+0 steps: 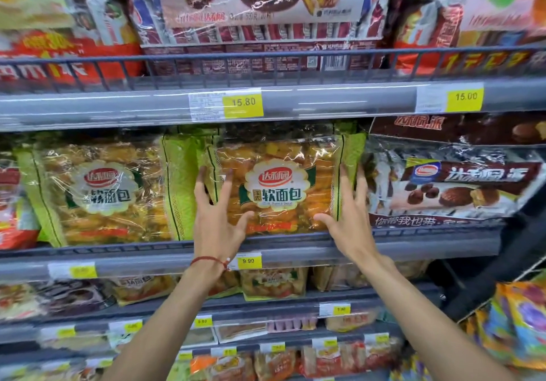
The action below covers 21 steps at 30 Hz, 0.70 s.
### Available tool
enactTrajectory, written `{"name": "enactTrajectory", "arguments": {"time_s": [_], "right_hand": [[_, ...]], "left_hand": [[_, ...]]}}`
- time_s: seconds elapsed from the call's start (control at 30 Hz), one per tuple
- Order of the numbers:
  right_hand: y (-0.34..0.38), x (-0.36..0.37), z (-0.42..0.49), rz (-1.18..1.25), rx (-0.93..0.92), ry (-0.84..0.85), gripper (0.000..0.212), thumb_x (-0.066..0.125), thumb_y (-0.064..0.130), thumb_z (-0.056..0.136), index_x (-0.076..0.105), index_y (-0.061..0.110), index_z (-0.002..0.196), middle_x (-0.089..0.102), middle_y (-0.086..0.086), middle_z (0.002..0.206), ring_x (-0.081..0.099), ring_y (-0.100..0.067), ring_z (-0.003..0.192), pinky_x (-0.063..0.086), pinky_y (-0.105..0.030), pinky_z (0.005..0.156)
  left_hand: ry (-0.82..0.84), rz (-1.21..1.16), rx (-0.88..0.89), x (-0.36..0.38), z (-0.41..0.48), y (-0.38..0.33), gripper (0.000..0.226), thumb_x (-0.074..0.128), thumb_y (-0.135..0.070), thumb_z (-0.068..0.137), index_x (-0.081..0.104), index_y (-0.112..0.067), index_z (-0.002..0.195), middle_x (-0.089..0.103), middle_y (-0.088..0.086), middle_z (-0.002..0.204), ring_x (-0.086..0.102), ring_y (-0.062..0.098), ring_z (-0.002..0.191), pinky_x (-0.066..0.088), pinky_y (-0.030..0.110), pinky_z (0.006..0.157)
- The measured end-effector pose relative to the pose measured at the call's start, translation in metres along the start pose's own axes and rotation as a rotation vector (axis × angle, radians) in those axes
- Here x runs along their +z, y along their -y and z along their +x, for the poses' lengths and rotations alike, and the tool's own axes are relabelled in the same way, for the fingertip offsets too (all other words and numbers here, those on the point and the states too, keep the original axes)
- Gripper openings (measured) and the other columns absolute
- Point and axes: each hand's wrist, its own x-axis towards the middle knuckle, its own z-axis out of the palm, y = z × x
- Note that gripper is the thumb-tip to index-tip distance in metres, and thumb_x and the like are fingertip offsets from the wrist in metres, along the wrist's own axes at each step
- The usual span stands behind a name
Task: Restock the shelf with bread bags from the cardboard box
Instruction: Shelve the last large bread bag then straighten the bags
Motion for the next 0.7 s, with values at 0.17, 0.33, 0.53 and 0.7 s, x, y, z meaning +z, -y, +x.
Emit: {"name": "enactTrajectory", "arguments": {"time_s": [0.17,0.33,0.53,0.7], "right_hand": [[0.0,-0.002,0.009,0.028,-0.029,-0.062,0.115,0.083,0.015,0.083,0.004,0.039,0.163,-0.007,0.008,0.17,0.005,-0.002,0.151,0.017,-0.019,0.112],[-0.002,0.001,0.006,-0.03,-0.049,-0.075,0.112,0.082,0.019,0.084,0.004,0.037,0.164,-0.009,0.004,0.171,0.008,-0.009,0.152,0.019,-0.013,0.107],[0.001,0.009,-0.004,-0.178,-0.031,-0.13,0.111,0.081,0.019,0.086,0.004,0.03,0.164,-0.019,-0.001,0.17,0.001,-0.029,0.158,0.023,-0.05,0.125],[0.014,0.024,-0.02,-0.419,-0.153,-0.119,0.1,0.075,0.039,0.088,0.01,0.034,0.164,-0.02,-0.007,0.17,-0.013,-0.045,0.155,0.004,-0.072,0.12]], "left_hand": [[-0.015,-0.087,-0.004,0.007,0.007,-0.002,0.09,0.081,-0.039,0.077,0.031,-0.041,0.151,-0.001,-0.002,0.163,0.045,0.031,0.134,0.053,0.031,0.088],[-0.025,-0.05,0.005,0.016,0.006,-0.001,0.09,0.076,-0.038,0.081,0.023,-0.041,0.154,-0.007,-0.002,0.165,0.039,0.03,0.141,0.059,0.035,0.077],[-0.034,0.029,0.0,0.016,-0.003,-0.009,0.088,0.074,-0.031,0.086,0.021,-0.033,0.156,-0.007,0.007,0.164,0.016,0.031,0.15,0.057,0.044,0.09],[-0.069,0.244,0.133,0.024,-0.015,-0.013,0.079,0.067,-0.038,0.089,0.026,-0.028,0.156,-0.003,0.022,0.162,-0.004,0.045,0.15,0.012,0.058,0.12]]}}
